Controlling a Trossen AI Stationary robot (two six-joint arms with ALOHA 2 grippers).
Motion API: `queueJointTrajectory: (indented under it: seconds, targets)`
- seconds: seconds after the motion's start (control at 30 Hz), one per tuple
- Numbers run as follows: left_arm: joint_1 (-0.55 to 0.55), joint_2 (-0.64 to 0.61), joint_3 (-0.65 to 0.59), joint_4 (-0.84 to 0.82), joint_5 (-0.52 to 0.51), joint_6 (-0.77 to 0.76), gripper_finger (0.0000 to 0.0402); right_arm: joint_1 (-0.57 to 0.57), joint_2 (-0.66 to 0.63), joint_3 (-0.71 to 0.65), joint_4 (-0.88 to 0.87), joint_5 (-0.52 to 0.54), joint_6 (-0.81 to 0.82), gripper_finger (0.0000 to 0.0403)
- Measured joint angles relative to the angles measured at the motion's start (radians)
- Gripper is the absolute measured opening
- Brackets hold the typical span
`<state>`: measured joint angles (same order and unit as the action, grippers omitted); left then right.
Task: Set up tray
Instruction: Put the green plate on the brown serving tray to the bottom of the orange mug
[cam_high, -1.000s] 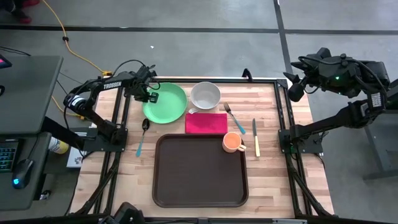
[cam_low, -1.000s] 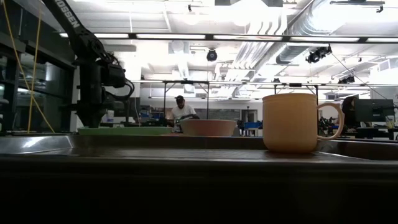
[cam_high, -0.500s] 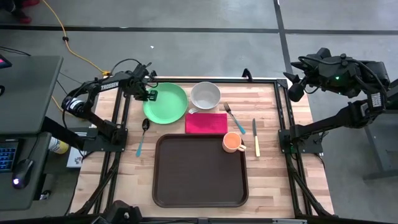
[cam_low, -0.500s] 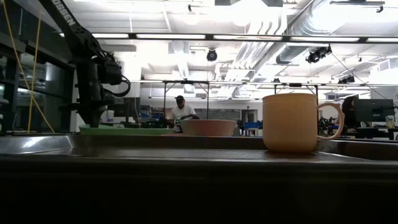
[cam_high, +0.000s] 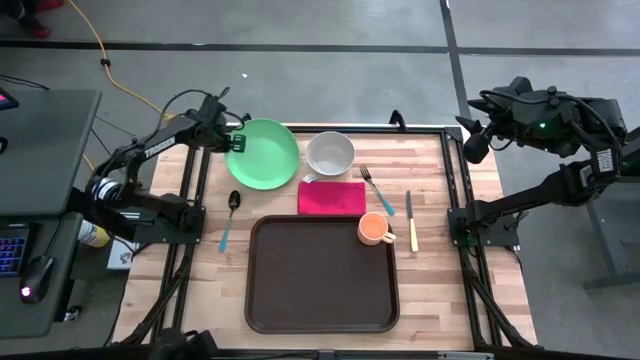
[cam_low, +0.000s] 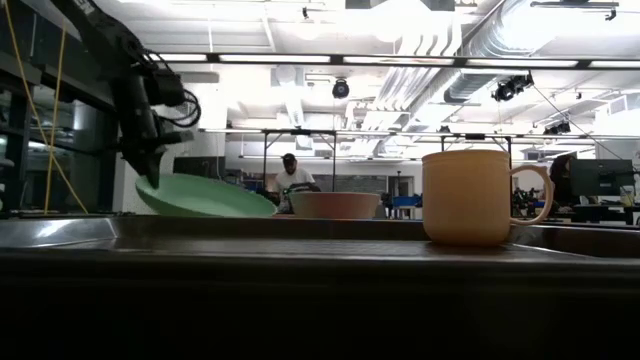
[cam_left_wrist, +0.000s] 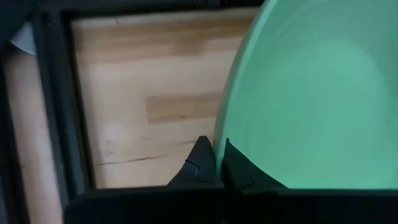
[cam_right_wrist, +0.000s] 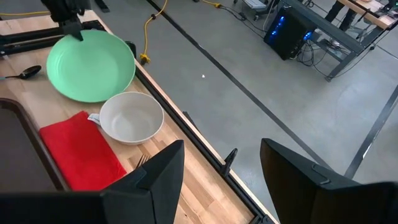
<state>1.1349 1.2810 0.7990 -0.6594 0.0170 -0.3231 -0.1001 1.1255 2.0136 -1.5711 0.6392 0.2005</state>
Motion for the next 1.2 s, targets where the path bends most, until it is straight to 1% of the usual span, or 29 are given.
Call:
queueJointTrajectory:
  seconds: [0.23, 0.43, 0.53, 0.67, 0.73, 0.83, 0.9, 0.97, 1.03, 1.07, 1.13, 1.2]
  targets:
    - [-0.002, -0.102, 0.0, -0.002, 0.029, 0.014, 0.0014, 0.0, 0.0, 0.0, 0.0, -0.003, 0.0, 0.0191]
    - [-0.002, -0.236, 0.0, 0.006, 0.017, 0.034, 0.0014, 0.0, 0.0, 0.0, 0.0, -0.029, 0.003, 0.0191]
    - [-0.002, -0.303, 0.019, 0.0, 0.06, 0.069, 0.0014, 0.0, 0.0, 0.0, 0.0, -0.037, 0.005, 0.0191]
    - [-0.003, -0.372, 0.059, -0.033, 0.197, 0.103, 0.0014, 0.0, 0.0, 0.0, 0.0, -0.039, 0.005, 0.0191]
    - [-0.003, -0.396, 0.071, -0.032, 0.302, 0.11, 0.0014, 0.0, 0.0, 0.0, 0.0, -0.038, 0.002, 0.0191]
    - [-0.003, -0.42, 0.08, -0.039, 0.491, 0.115, 0.0014, 0.0, 0.0, 0.0, 0.0, -0.037, 0.0, 0.0191]
    - [-0.004, -0.426, 0.08, -0.083, 0.601, 0.135, 0.0014, 0.0, 0.0, 0.0, 0.0, -0.029, -0.004, 0.0191]
    - [-0.02, -0.426, 0.08, -0.165, 0.673, 0.172, 0.0014, 0.0, 0.0, 0.0, 0.0, -0.017, -0.013, 0.0191]
    - [-0.065, -0.426, 0.08, -0.262, 0.671, 0.208, 0.0014, 0.0, 0.0, 0.0, 0.0, -0.008, -0.022, 0.0191]
    - [-0.096, -0.427, 0.08, -0.314, 0.649, 0.221, 0.0014, 0.0, 0.0, 0.0, 0.0, -0.002, -0.023, 0.0191]
    - [-0.164, -0.426, 0.08, -0.388, 0.584, 0.232, 0.0014, 0.0, 0.0, 0.0, 0.0, 0.004, -0.025, 0.0191]
    - [-0.235, -0.427, 0.08, -0.427, 0.518, 0.218, 0.0014, 0.0, 0.0, 0.0, 0.0, 0.005, -0.024, 0.0191]
